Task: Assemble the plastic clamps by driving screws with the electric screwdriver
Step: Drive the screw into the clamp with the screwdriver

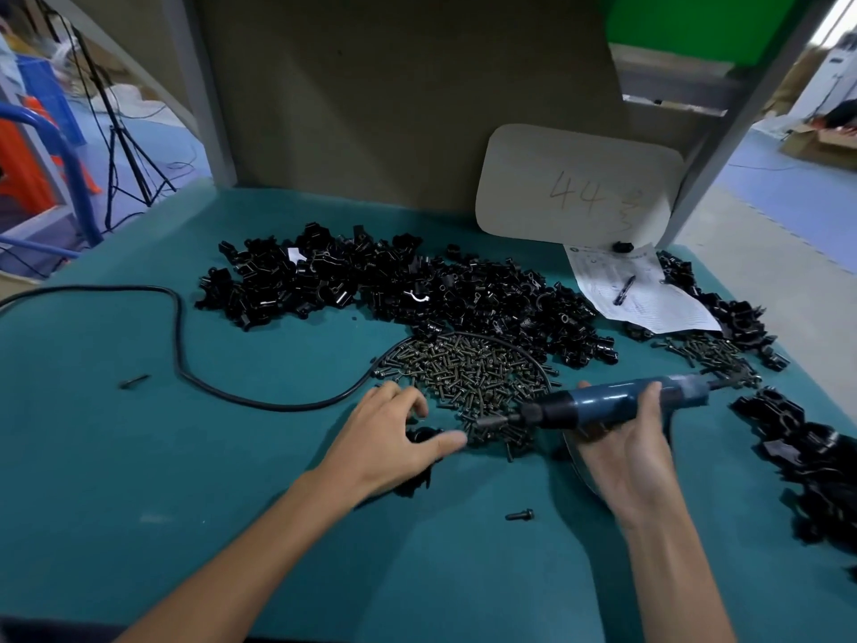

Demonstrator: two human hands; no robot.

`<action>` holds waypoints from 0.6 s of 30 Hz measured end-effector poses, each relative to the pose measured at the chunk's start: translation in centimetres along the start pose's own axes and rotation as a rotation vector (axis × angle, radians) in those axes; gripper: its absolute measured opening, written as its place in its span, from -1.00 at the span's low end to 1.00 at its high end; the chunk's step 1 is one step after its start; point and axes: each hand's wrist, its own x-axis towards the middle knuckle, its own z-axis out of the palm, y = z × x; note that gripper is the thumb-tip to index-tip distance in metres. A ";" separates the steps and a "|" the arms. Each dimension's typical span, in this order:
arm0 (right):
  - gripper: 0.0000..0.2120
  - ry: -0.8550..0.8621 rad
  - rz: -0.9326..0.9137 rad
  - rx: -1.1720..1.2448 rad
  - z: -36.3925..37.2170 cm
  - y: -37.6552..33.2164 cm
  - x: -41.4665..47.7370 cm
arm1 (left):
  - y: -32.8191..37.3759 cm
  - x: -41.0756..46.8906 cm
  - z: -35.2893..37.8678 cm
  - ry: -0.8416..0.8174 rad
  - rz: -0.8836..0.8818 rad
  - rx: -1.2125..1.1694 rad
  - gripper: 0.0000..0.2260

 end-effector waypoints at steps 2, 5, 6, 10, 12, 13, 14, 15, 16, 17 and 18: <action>-0.54 0.105 -0.044 -0.026 0.3 -1.2 0.4 | 0.1 0.0 -0.4 -0.114 -0.065 0.106 -0.44; -0.41 0.135 -0.070 -0.074 0.3 -1.7 0.8 | 0.5 0.6 -1.9 -0.233 -0.098 0.123 -0.52; -0.38 0.132 -0.053 -0.063 0.3 -1.7 0.6 | 0.6 0.8 -2.4 -0.265 -0.103 0.082 -0.55; -0.46 0.135 0.014 0.060 0.4 -0.8 0.1 | 0.7 1.0 -2.8 -0.305 -0.165 -0.340 -0.83; -0.56 0.110 0.013 0.073 0.3 -0.3 0.2 | 0.8 0.8 -2.4 -0.259 -0.249 -0.629 -0.91; -0.64 0.092 0.006 0.072 0.3 -0.1 0.3 | 0.8 0.7 -2.2 -0.243 -0.319 -0.771 -0.83; -0.72 0.068 -0.005 0.065 0.3 0.2 0.4 | 0.9 0.6 -2.2 -0.238 -0.376 -0.894 -0.78; -0.80 0.042 -0.024 0.054 0.2 0.4 0.6 | 0.9 0.5 -2.2 -0.236 -0.412 -0.977 -0.77; -0.81 0.014 -0.047 0.042 0.1 0.7 0.7 | 0.9 0.5 -2.1 -0.231 -0.419 -1.005 -0.78; -0.73 -0.008 -0.069 0.032 0.1 0.9 0.8 | 0.9 0.5 -2.0 -0.222 -0.405 -0.988 -0.79; -0.61 -0.023 -0.091 0.032 0.2 1.0 0.9 | 0.7 0.6 -1.9 -0.201 -0.379 -0.945 -0.79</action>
